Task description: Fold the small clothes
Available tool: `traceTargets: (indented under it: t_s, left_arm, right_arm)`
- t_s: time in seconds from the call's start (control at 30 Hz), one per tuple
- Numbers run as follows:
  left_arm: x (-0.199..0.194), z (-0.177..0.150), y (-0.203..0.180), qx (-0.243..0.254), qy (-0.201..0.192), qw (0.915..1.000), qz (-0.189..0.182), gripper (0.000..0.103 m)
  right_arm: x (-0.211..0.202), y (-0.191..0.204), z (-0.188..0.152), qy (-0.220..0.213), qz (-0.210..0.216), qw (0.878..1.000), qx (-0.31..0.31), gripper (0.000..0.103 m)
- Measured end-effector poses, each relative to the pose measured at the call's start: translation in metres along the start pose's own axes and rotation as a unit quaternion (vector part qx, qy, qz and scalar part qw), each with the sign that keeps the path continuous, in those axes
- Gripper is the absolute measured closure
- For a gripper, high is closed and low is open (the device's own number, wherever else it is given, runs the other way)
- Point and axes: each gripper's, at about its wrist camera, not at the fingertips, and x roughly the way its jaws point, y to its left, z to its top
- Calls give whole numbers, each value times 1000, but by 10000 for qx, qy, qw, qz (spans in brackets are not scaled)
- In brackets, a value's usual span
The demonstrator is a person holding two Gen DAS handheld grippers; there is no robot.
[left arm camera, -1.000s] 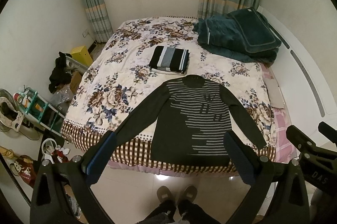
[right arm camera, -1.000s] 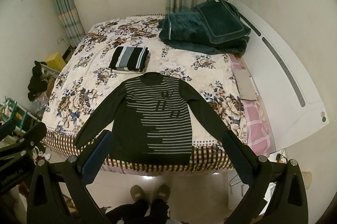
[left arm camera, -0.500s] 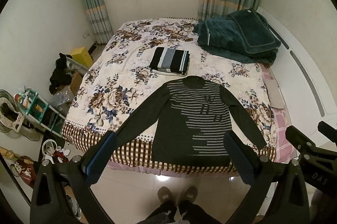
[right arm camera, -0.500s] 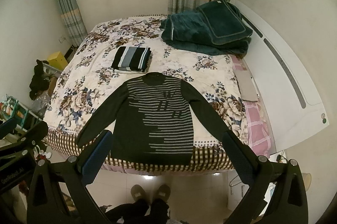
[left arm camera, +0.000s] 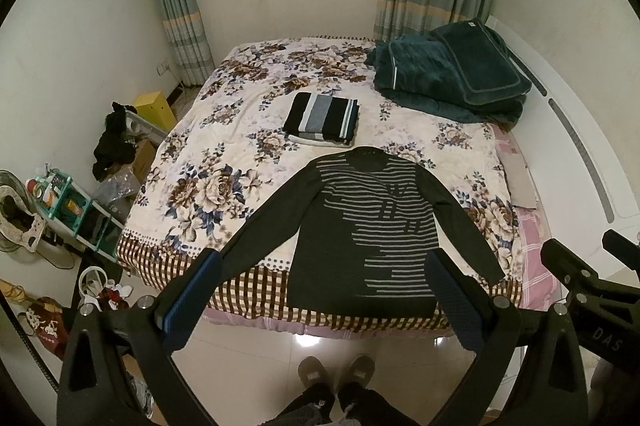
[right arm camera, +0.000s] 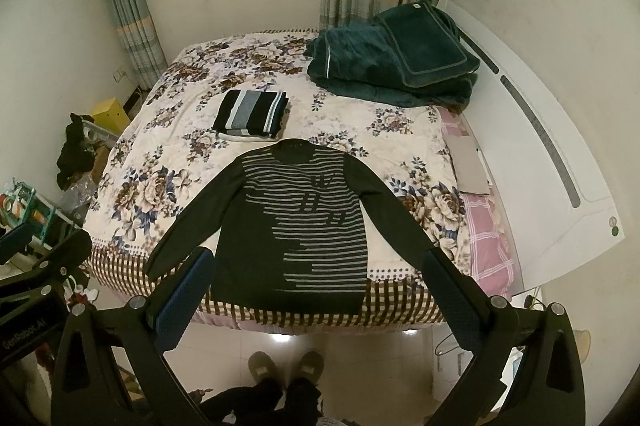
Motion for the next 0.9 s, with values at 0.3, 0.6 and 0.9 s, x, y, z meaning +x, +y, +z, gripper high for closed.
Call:
traceTargets:
  t_s: [0.3, 0.6, 0.9]
  left_arm:
    - [-1, -1, 1, -3, -13, 10000, -10, 0]
    - [-3, -1, -1, -16, -9, 10000, -38, 0]
    - [53, 31, -4, 170, -83, 9998, 47, 0]
  right_arm:
    - [-6, 3, 1, -33, 12, 10000, -3, 0]
    - [-8, 3, 2, -42, 8, 10000, 5, 0]
    - [26, -9, 19, 158, 27, 9982, 582, 0]
